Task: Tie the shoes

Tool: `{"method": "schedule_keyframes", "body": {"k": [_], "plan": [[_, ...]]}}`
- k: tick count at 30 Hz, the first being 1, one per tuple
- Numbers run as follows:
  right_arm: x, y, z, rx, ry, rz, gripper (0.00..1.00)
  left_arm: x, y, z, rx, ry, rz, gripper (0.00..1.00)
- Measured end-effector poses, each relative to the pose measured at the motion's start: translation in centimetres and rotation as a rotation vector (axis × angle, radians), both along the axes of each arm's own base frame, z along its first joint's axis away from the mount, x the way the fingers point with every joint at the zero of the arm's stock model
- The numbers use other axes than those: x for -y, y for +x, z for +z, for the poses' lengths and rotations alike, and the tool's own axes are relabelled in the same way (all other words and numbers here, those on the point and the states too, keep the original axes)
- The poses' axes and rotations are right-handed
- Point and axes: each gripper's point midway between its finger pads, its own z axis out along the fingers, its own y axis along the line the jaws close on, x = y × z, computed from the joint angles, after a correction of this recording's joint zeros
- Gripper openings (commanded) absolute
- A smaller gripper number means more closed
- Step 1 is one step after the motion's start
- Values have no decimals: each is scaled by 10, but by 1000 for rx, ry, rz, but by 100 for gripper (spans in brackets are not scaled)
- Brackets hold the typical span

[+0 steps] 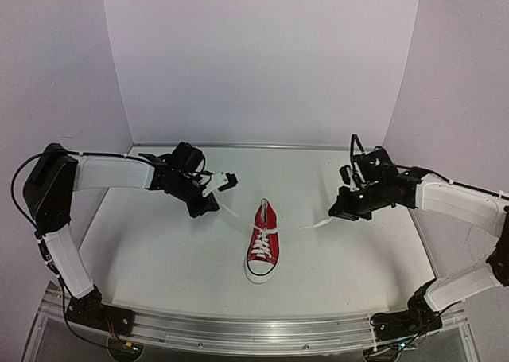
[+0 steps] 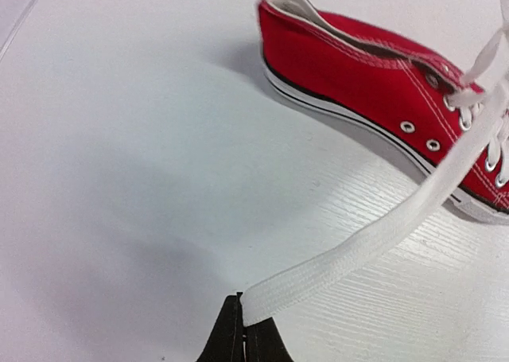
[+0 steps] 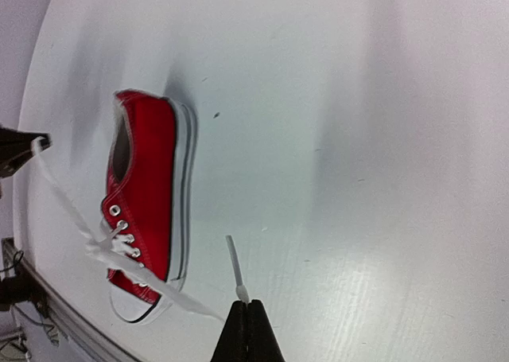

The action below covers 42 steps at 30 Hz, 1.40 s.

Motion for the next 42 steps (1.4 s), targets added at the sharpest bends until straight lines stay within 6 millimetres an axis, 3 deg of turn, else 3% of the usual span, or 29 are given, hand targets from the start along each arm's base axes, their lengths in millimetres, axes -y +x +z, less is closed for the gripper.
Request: {"method": "schedule_keyframes", "body": {"k": [3, 6, 10, 14, 18, 26, 32, 38, 42], "plan": [[30, 4, 2, 13, -72, -101, 0, -10, 10, 25, 22, -42, 88, 0], [57, 1, -5, -9, -155, -178, 0, -25, 15, 25, -13, -34, 189, 0], [83, -15, -25, -61, -255, -241, 0, -58, 14, 1, -99, 25, 339, 0], [100, -38, -54, -154, -334, -260, 0, -91, -4, -27, -182, 103, 449, 0], [107, -47, -74, -227, -382, -281, 0, -112, -19, -38, -212, 165, 531, 0], [123, -62, -101, -311, -443, -364, 0, -142, -9, -37, -174, 217, 710, 0], [129, -55, -111, -320, -460, -417, 0, -147, -11, -49, -203, 246, 743, 0], [143, -42, -114, -323, -442, -489, 0, -166, -2, -55, -231, 242, 811, 0], [137, -33, -118, -317, -411, -470, 0, -158, -1, -53, -258, 208, 778, 0]]}}
